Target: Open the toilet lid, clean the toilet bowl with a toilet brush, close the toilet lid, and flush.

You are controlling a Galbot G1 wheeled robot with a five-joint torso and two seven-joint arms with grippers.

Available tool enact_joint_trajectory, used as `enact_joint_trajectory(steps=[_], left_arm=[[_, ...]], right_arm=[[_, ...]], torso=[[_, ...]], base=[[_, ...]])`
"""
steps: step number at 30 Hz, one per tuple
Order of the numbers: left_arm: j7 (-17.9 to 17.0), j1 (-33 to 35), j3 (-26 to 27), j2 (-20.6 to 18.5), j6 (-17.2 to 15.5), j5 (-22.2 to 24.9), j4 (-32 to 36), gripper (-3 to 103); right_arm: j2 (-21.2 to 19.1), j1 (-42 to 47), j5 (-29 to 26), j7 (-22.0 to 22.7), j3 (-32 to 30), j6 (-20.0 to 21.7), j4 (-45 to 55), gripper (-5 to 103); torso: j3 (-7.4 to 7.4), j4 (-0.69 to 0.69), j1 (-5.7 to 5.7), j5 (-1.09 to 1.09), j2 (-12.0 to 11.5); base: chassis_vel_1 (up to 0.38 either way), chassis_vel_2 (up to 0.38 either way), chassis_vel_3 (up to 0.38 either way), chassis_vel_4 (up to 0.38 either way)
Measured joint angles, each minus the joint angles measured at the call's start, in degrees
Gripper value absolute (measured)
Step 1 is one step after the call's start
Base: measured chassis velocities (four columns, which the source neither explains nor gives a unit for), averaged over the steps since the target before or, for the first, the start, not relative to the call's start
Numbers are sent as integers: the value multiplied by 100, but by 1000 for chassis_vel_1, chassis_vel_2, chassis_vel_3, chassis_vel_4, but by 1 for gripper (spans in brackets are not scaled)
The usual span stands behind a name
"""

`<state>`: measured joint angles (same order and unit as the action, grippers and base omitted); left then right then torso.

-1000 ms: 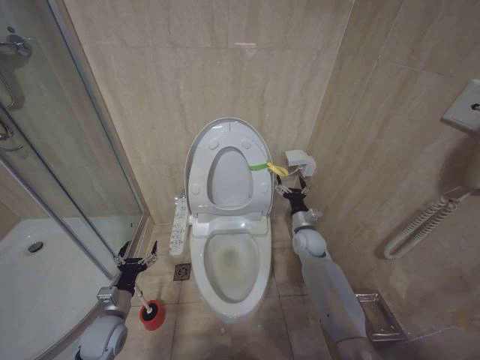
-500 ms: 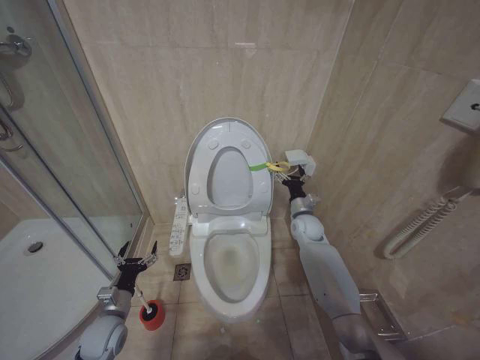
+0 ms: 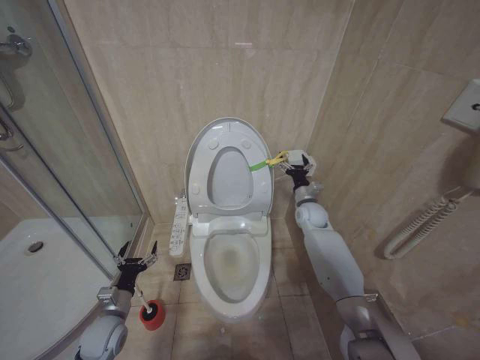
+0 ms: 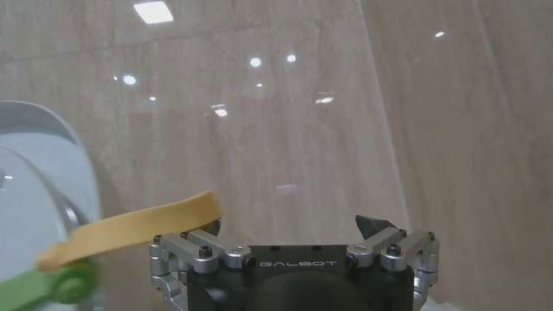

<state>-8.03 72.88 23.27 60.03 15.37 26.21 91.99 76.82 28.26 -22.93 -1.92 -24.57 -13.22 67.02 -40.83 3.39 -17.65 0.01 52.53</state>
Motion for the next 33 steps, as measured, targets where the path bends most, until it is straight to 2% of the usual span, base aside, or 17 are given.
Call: enact_joint_trajectory(steps=[4, 9, 26, 33], left_arm=[[0, 0, 0, 0, 0, 0, 0, 100], [0, 0, 0, 0, 0, 0, 0, 100], [0, 0, 0, 0, 0, 0, 0, 100], [0, 0, 0, 0, 0, 0, 0, 100]], right_arm=[[-160, 3, -80, 0, -7, 34, 0, 100], [-168, -63, -114, 12, 22, 65, 2, 100], [218, -918, 98, -50, 142, 38, -905, 100], [329, -993, 185, -87, 167, 15, -1034, 100]], torso=[[0, 1, 1, 0, 0], [0, 0, 1, 0, 0], [0, -1, 0, -2, 1], [0, 0, 0, -2, 1]], base=[[0, 0, 0, 0], [0, 0, 0, 0], [0, 0, 0, 0], [0, 0, 0, 0]])
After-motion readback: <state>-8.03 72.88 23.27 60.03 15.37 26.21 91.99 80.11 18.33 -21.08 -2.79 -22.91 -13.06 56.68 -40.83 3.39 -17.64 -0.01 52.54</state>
